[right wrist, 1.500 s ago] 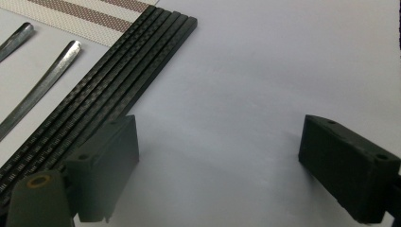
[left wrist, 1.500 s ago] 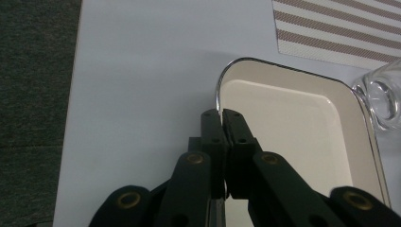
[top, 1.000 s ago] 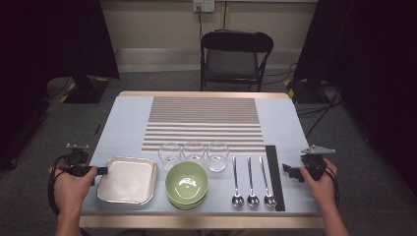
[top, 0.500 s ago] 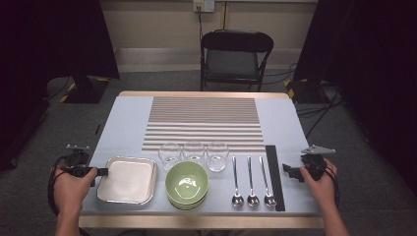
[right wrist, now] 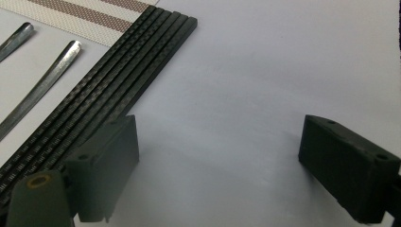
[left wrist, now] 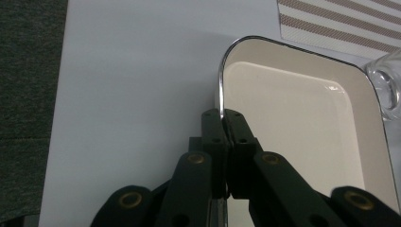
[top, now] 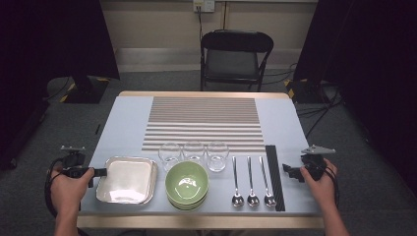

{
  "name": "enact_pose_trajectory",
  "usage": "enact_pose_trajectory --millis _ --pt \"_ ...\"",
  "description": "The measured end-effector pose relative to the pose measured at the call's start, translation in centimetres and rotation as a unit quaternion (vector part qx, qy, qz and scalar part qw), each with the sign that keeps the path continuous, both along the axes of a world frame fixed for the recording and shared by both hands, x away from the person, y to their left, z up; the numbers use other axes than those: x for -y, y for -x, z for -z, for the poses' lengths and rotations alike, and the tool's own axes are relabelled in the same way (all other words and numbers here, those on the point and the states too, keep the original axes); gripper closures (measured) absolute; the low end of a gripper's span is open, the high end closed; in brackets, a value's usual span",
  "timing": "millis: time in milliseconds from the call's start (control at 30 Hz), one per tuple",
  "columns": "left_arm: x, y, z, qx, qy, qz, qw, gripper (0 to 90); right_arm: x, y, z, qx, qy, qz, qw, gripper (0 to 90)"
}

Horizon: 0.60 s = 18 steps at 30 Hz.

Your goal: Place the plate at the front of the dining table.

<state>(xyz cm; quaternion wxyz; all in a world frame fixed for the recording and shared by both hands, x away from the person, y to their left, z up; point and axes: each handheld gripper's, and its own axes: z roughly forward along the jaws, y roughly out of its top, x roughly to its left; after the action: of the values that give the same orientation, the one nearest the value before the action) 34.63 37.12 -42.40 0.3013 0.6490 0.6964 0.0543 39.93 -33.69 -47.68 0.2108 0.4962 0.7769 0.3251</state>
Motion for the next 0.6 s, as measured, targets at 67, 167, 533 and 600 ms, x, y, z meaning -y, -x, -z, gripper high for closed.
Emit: enact_pose_trajectory --millis 67,167,533,600 --pt "-0.2 0.2 0.0 0.002 0.003 -0.004 1.0 88.8 0.0 0.0 0.0 0.0 0.0 0.0 1.0 11.7" --pt "-0.4 0.4 0.0 0.003 0.009 -0.01 0.9999 88.9 0.0 0.0 0.0 0.0 -0.001 0.0 1.0 11.7" --pt "-1.5 1.0 -1.3 0.008 0.026 -0.034 0.9991 89.0 0.0 0.0 0.0 0.0 -0.001 0.0 1.0 11.7" --pt "-1.8 0.9 -1.7 0.006 0.025 -0.035 0.9991 89.0 0.0 0.0 0.0 0.0 -0.001 0.0 1.0 11.7"
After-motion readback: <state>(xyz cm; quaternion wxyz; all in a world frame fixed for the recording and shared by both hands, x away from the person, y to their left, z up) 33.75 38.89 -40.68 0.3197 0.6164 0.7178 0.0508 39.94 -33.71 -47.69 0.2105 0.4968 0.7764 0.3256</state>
